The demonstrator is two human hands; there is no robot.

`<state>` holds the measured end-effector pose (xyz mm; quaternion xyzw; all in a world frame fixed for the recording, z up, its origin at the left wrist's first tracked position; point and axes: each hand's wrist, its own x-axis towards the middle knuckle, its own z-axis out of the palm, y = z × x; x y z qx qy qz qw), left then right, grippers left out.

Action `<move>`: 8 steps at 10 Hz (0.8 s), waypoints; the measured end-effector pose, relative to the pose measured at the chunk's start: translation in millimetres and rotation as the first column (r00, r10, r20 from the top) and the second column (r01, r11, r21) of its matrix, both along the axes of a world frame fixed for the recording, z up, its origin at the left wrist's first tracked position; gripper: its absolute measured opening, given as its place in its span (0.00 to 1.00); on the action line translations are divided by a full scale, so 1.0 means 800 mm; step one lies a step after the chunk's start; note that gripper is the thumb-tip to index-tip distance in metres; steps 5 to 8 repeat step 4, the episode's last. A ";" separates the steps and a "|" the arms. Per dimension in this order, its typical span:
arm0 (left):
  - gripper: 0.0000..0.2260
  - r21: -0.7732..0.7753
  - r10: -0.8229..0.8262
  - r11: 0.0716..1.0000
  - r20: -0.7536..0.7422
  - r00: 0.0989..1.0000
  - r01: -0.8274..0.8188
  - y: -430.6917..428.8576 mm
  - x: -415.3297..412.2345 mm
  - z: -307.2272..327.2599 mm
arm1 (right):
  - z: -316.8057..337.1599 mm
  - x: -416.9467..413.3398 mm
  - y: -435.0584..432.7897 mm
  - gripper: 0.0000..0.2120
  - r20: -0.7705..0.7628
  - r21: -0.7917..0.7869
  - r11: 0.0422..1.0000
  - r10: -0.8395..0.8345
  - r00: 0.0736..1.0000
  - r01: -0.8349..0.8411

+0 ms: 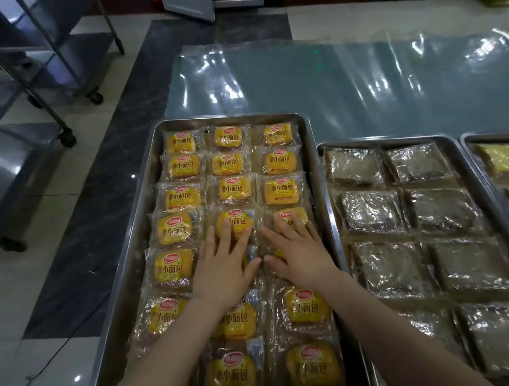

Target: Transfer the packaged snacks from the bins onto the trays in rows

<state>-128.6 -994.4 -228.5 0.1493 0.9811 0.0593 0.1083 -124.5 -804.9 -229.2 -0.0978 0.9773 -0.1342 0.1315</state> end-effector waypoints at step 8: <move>0.31 0.052 -0.043 0.997 -0.113 0.993 0.049 -0.027 0.036 0.070 | 0.073 0.030 -0.024 0.29 -0.151 -0.112 0.994 -0.032 0.988 0.015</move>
